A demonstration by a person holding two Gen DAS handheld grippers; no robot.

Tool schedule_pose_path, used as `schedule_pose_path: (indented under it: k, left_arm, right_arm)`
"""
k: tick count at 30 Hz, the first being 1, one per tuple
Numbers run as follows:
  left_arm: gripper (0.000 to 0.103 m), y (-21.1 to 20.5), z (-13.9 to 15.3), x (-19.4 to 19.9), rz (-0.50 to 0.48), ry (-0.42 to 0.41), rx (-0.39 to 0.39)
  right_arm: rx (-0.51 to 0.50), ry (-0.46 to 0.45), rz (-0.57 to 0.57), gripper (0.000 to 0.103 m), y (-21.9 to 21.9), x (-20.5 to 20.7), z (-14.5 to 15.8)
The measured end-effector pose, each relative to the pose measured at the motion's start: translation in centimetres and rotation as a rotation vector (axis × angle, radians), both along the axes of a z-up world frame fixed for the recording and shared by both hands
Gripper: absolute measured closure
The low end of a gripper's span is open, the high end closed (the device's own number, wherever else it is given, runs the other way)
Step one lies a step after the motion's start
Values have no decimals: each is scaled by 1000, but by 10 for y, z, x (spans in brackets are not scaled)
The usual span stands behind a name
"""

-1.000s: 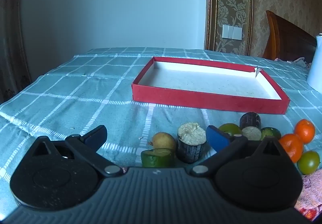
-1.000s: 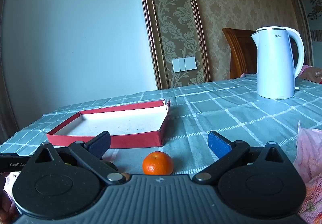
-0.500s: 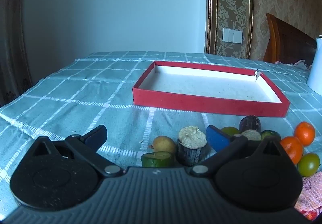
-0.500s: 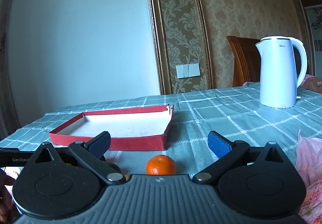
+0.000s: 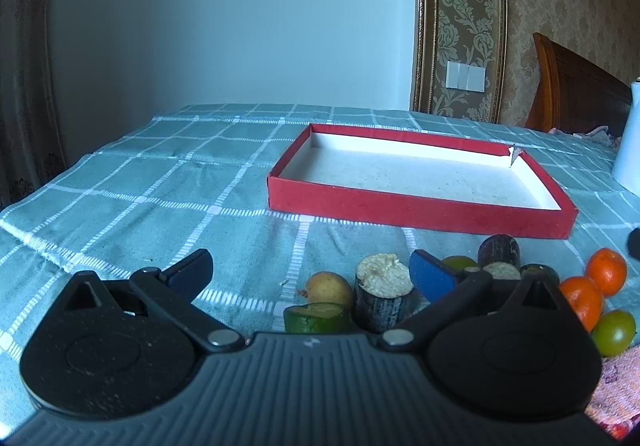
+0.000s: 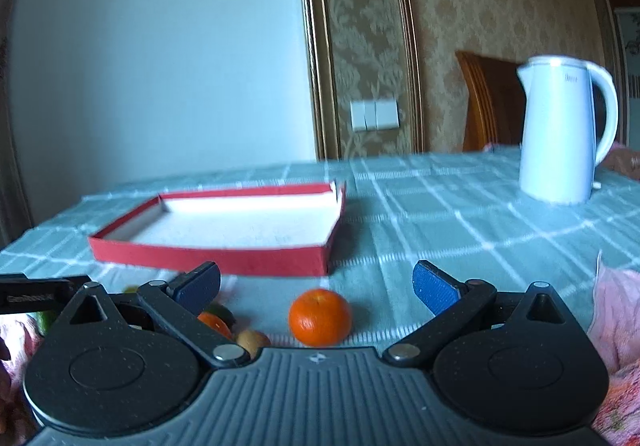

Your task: Organize fruits

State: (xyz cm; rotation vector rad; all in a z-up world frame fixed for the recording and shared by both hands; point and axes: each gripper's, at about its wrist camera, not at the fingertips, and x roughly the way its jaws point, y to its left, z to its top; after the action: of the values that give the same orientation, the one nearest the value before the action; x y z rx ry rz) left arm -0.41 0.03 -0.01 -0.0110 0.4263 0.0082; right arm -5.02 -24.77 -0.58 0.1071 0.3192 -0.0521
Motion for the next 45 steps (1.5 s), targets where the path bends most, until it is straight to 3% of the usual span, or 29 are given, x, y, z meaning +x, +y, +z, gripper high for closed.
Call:
schedule_pose_path:
  k: [3, 6, 10, 16, 27, 37, 45]
  left_arm:
    - [0, -1, 0, -1, -7, -3, 6]
    - [0, 0, 1, -1, 1, -4, 3]
    - [0, 1, 1, 0, 6, -2, 0]
    - [0, 0, 1, -1, 5, -11, 4]
    - [0, -3, 0, 1, 13, 0, 21]
    - [0, -15, 3, -6, 26, -33, 89]
    - [0, -35, 18, -12, -29, -28, 17]
  right_arm:
    - [54, 24, 15, 0, -7, 5, 0]
    - [99, -27, -8, 0, -11, 7, 12]
    - [43, -79, -51, 0, -5, 9, 16]
    - [35, -8, -45, 0, -2, 22, -1]
    - [-62, 16, 8, 0, 18, 26, -1]
    - [-62, 29, 14, 0, 19, 27, -1]
    - [-45, 18, 50, 0, 33, 19, 9]
